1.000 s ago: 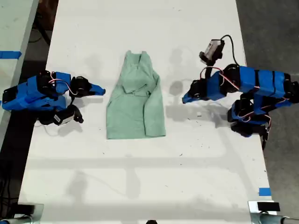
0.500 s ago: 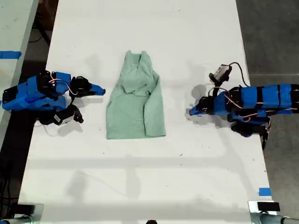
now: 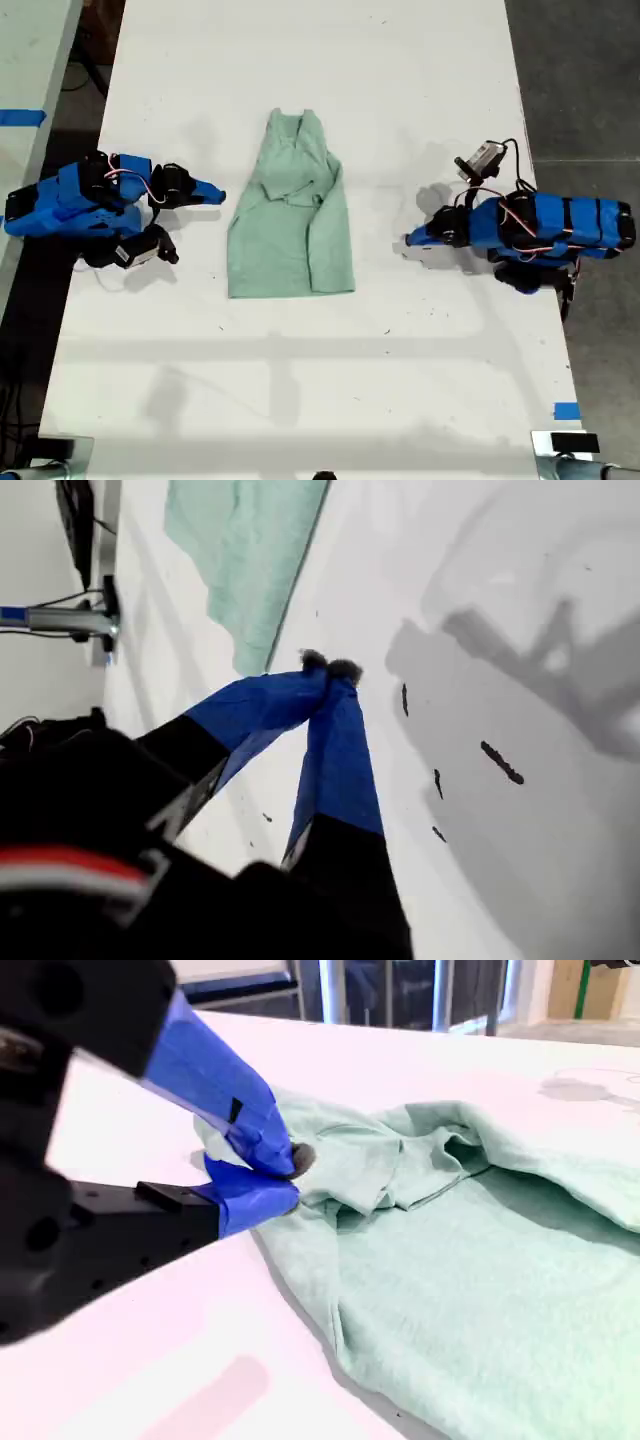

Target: Fold t shirt

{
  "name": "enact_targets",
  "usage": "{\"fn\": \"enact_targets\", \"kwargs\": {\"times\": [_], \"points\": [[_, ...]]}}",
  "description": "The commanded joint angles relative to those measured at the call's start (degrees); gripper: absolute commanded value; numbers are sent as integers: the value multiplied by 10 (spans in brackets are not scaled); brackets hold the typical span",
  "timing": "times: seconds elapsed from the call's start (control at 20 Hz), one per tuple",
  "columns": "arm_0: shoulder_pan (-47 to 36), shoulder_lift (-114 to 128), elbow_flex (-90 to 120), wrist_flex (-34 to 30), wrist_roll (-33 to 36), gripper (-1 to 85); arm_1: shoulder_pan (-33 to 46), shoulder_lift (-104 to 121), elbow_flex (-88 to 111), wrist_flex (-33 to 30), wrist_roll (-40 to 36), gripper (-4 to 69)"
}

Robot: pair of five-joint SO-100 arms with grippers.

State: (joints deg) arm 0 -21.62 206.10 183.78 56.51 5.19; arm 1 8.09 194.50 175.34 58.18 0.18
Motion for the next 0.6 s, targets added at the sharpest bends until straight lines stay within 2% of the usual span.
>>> {"fn": "enact_targets", "kwargs": {"times": [0.0, 0.25, 0.3, 0.55], "points": [[10, 5, -1, -5, 6, -1, 5, 14, 32, 7, 10, -2], [10, 5, -1, -5, 7, -1, 11, 56, 32, 62, 27, 2], [9, 5, -1, -5, 7, -1, 14, 56, 32, 68, 33, 20], [9, 5, -1, -5, 7, -1, 19, 56, 32, 76, 48, 21]]}}
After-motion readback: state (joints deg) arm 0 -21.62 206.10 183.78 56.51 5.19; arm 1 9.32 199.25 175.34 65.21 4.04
